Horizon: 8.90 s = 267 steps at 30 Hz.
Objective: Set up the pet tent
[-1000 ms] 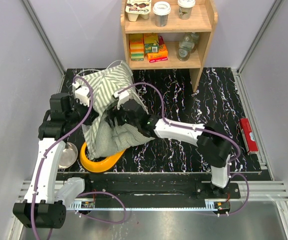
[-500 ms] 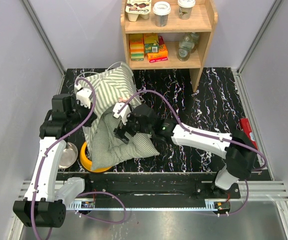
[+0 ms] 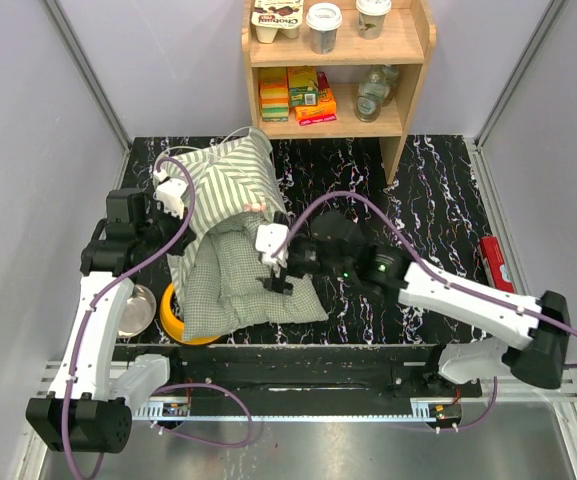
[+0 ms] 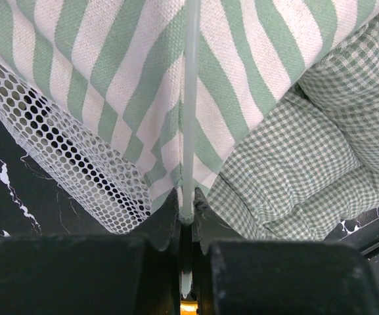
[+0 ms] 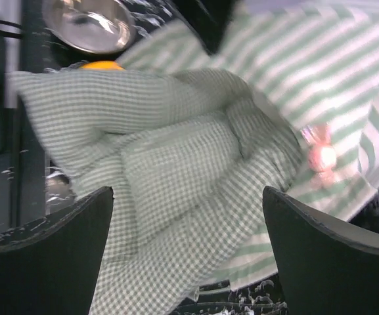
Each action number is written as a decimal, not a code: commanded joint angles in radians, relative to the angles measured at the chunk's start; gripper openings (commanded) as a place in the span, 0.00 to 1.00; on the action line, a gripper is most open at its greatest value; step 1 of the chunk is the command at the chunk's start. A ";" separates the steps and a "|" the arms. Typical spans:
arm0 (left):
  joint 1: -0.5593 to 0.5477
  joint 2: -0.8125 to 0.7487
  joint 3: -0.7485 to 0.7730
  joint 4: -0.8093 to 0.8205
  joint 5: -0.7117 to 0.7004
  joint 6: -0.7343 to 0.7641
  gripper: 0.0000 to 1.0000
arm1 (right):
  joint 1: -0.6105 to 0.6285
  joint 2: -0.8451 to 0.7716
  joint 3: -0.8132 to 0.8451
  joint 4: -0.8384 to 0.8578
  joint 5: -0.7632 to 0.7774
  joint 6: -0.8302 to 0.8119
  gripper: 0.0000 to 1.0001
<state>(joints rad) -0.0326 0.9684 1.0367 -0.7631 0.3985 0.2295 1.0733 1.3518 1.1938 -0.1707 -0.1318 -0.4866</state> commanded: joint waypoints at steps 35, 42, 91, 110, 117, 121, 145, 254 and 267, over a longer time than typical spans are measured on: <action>-0.004 0.007 0.019 -0.067 0.125 0.056 0.00 | 0.287 0.424 -0.228 0.275 0.506 -0.409 0.99; -0.004 -0.008 0.014 -0.088 0.131 0.077 0.00 | 0.281 0.509 -0.079 0.203 0.699 -0.365 0.34; -0.003 0.023 0.218 -0.259 0.375 0.096 0.00 | -0.102 0.880 0.443 0.330 0.537 -0.511 0.00; 0.019 0.032 0.129 0.042 0.182 -0.128 0.00 | 0.034 0.488 0.049 0.428 0.227 -0.222 0.35; 0.017 0.018 0.103 0.051 0.166 -0.121 0.00 | 0.034 0.333 -0.016 0.496 0.158 -0.113 0.63; 0.019 0.021 0.117 0.047 0.192 -0.131 0.00 | 0.033 0.261 -0.080 0.634 0.141 0.076 0.69; 0.019 -0.003 0.128 0.062 0.284 -0.174 0.00 | -0.061 0.541 0.038 1.118 0.491 0.753 0.61; 0.010 0.096 0.154 0.220 0.174 -0.226 0.00 | 0.025 0.238 0.155 0.039 -0.177 0.393 0.41; 0.010 0.090 0.137 0.222 0.243 -0.268 0.00 | -0.039 0.116 -0.132 0.424 0.656 0.559 0.38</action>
<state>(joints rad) -0.0284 1.0687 1.1751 -0.6395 0.5976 0.0170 1.0458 1.4422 1.0752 0.0807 0.2104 0.0364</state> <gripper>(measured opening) 0.049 0.385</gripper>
